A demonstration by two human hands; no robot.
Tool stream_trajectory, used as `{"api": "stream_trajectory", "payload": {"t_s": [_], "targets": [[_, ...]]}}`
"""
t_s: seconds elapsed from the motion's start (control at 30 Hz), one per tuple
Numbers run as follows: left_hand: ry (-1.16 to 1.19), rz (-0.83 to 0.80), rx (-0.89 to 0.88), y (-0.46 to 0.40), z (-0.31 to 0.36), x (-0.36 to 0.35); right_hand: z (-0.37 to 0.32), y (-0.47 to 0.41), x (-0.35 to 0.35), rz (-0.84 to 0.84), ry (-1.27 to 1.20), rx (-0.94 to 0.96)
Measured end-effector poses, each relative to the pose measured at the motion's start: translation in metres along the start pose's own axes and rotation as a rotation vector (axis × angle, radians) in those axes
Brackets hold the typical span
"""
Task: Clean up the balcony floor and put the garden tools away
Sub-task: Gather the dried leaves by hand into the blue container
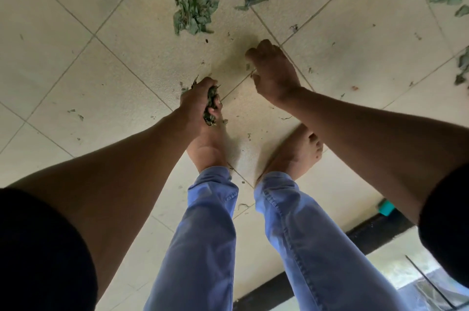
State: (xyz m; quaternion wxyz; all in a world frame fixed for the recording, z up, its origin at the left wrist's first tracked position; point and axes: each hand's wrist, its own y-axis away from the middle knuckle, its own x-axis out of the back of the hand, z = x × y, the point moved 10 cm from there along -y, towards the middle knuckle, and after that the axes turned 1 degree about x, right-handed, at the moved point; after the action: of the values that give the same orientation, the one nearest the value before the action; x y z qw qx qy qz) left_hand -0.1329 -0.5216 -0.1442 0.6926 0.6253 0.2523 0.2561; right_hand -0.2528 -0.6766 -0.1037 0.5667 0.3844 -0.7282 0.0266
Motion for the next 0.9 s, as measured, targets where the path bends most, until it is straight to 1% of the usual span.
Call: {"api": "stream_trajectory", "payload": {"t_s": [0.13,0.27,0.37,0.43,0.5,0.6,0.67,0.7,0.77,0.87,0.9], "targets": [[0.004,0.019,0.001,-0.003,-0.004,0.014,-0.005,-0.007,-0.002,0.017,0.041,0.096],[0.007,0.029,0.007,-0.004,-0.005,0.016,-0.006,-0.012,-0.005,-0.001,0.040,0.150],[0.025,-0.003,0.006,0.000,-0.004,0.010,-0.005,-0.013,-0.007,-0.036,0.069,0.134],[0.045,-0.022,0.010,0.003,-0.004,0.005,0.001,-0.009,-0.010,-0.042,0.037,0.087],[0.071,-0.037,0.009,0.003,-0.005,0.002,0.007,-0.003,-0.009,-0.058,-0.111,-0.032],[0.113,-0.045,-0.001,0.004,-0.006,-0.001,0.002,0.011,0.001,-0.079,-0.568,-0.266],[0.139,-0.049,-0.006,0.004,-0.005,-0.003,-0.023,0.021,0.008,-0.117,-0.857,-0.346],[0.145,-0.054,-0.013,0.006,-0.005,-0.005,-0.037,0.025,0.010,-0.140,-0.950,-0.367],[0.134,-0.064,-0.023,0.008,-0.004,-0.008,-0.060,0.032,0.013,-0.165,-1.012,-0.379],[0.152,-0.098,-0.041,0.010,0.003,-0.011,-0.074,0.037,0.008,-0.147,-0.898,-0.432],[0.192,-0.073,-0.038,0.007,0.002,-0.006,-0.074,0.037,0.007,-0.138,-0.872,-0.462]]}}
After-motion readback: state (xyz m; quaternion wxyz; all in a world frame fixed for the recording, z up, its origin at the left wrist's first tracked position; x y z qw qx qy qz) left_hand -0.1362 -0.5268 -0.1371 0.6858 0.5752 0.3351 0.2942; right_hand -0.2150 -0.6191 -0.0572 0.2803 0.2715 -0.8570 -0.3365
